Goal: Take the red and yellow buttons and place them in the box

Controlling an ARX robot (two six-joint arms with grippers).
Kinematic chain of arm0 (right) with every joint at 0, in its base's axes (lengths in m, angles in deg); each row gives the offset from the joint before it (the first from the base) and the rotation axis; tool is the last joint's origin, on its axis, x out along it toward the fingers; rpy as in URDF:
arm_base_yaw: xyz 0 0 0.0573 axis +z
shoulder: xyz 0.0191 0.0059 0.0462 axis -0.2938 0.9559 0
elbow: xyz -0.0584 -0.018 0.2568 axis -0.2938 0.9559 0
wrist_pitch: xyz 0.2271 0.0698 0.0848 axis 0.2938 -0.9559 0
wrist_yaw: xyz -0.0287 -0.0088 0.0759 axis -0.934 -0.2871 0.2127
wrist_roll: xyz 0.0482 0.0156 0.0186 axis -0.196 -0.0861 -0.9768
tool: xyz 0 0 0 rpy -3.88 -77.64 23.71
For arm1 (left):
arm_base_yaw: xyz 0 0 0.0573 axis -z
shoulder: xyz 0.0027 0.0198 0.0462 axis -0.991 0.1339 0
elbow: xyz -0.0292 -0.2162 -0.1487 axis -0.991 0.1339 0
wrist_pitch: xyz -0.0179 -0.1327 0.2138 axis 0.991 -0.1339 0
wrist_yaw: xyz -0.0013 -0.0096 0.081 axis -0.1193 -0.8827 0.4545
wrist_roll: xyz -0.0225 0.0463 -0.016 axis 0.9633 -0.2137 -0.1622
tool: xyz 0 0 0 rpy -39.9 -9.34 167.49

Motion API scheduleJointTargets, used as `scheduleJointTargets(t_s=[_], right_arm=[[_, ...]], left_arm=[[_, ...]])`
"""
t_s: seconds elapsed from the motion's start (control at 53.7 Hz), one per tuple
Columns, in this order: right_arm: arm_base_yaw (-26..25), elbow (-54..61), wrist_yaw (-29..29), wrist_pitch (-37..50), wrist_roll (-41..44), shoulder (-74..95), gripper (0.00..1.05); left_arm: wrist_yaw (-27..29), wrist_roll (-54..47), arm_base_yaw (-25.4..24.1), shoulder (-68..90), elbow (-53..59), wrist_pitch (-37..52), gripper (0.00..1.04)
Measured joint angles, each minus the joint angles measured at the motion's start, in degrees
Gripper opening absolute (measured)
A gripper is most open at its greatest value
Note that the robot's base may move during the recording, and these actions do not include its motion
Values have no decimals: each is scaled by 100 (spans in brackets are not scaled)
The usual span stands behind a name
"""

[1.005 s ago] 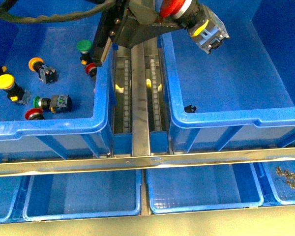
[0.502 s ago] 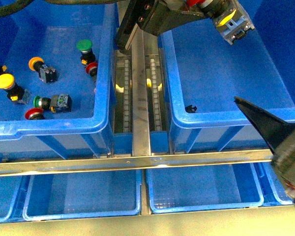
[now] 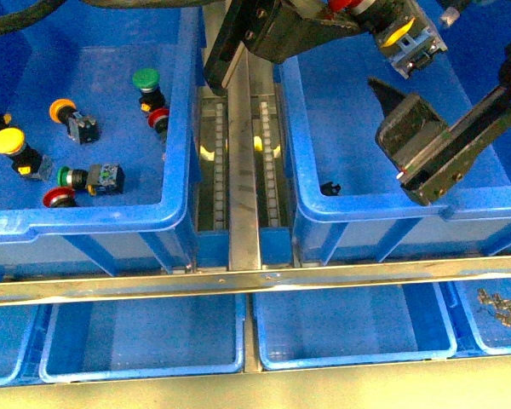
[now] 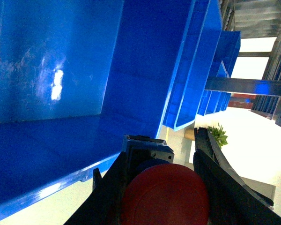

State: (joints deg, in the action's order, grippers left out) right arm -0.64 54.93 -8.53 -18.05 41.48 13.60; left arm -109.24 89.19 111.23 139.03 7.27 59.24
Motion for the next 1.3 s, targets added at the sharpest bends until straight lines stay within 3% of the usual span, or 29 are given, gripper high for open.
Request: scheduleJointTargets(t_s=[0.298,0.577,0.8,0.949,1.154,1.191,1.303], right_arm=[[52,-289,-15,11,-4,249,97],[44,-289,92,-87,-46,258,42],[39,-221,146,-127,-48,243,39],[-50,-68,197,-188,-118,166,38],[-166,129,179,-310,-249,122,38],[-181,160,199,-330,-258,105,38],[-251,240,219,-374,-334,44,38]], left_arm=[[-2,50,-13,0,0,0,34],[-11,94,-50,-2,0,0,33],[114,2,-66,-20,0,-140,33],[334,-527,-352,-186,151,-173,64],[529,-892,-970,-389,369,-273,94],[538,-1019,-1073,-450,420,-304,98],[581,-1445,-1410,-715,678,-481,97]])
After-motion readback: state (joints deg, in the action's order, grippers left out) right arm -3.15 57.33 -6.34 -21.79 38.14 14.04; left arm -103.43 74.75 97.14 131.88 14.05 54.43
